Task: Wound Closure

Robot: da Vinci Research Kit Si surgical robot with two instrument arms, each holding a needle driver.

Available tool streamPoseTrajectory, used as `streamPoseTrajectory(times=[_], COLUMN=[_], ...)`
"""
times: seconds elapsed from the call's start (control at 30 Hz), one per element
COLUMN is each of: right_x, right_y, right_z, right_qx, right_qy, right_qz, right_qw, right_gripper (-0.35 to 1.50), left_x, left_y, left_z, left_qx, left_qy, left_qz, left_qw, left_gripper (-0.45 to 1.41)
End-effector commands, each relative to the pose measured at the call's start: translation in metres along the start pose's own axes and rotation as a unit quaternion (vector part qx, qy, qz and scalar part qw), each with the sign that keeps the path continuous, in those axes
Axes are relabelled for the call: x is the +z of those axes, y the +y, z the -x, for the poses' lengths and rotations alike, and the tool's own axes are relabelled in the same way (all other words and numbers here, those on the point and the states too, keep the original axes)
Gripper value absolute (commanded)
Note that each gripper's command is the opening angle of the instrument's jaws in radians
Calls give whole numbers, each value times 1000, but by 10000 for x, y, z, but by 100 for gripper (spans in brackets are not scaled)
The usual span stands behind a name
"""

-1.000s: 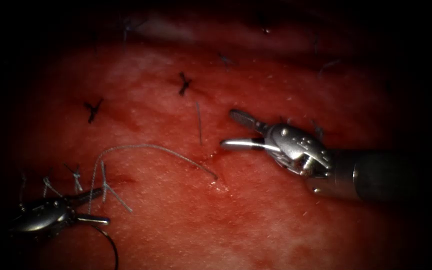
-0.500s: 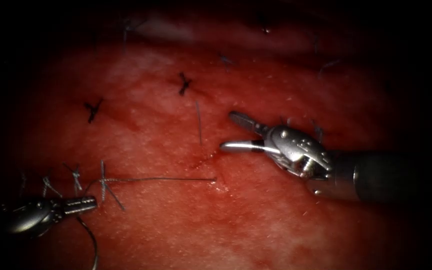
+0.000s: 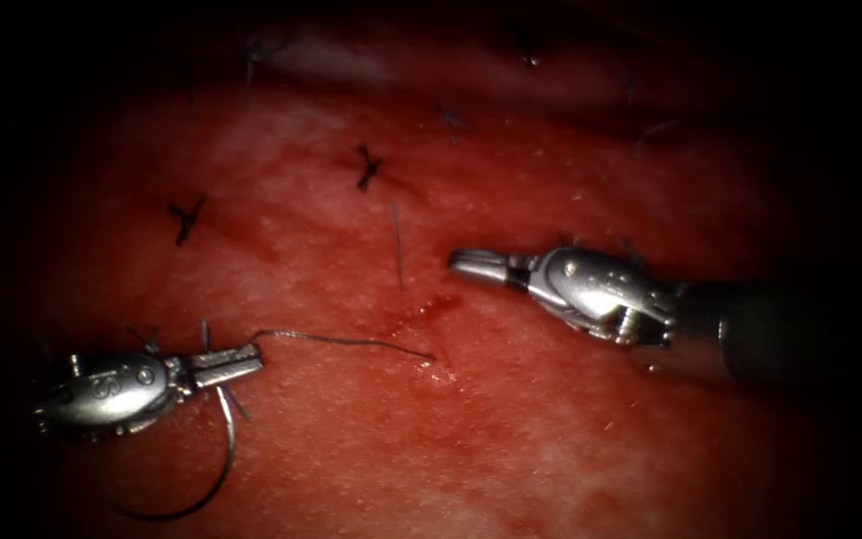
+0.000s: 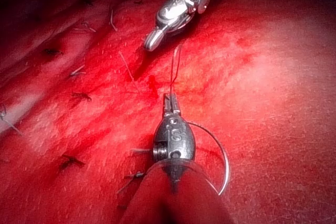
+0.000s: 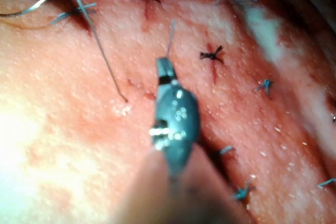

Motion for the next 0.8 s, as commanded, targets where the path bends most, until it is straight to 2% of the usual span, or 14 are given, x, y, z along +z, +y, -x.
streamPoseTrajectory(times=[0.03,0.17,0.27,0.43,0.57,0.8], right_x=[17,31,35,35,35,36], right_y=[-3,-11,-16,-24,-33,-35], right_z=[4,10,11,10,6,5], right_qx=[-5,-17,-20,-25,-29,-32], right_qy=[-1,-9,-10,-9,-1,1], right_qz=[-4,-24,-36,-65,-86,-93], right_qw=[1000,1000,999,998,996,995], right_gripper=[-35,-35,-35,-35,-35,-35], left_x=[13,34,54,80,112,137], left_y=[3,3,-2,-10,-18,-16], left_z=[3,-9,-15,-13,0,23], left_qx=[7,38,75,119,159,170], left_qy=[-10,-29,-47,-72,-100,-122], left_qz=[-8,-28,-49,-57,-62,-62], left_qw=[1000,998,995,989,980,976], left_gripper=[-45,-45,-45,-45,-45,-45])
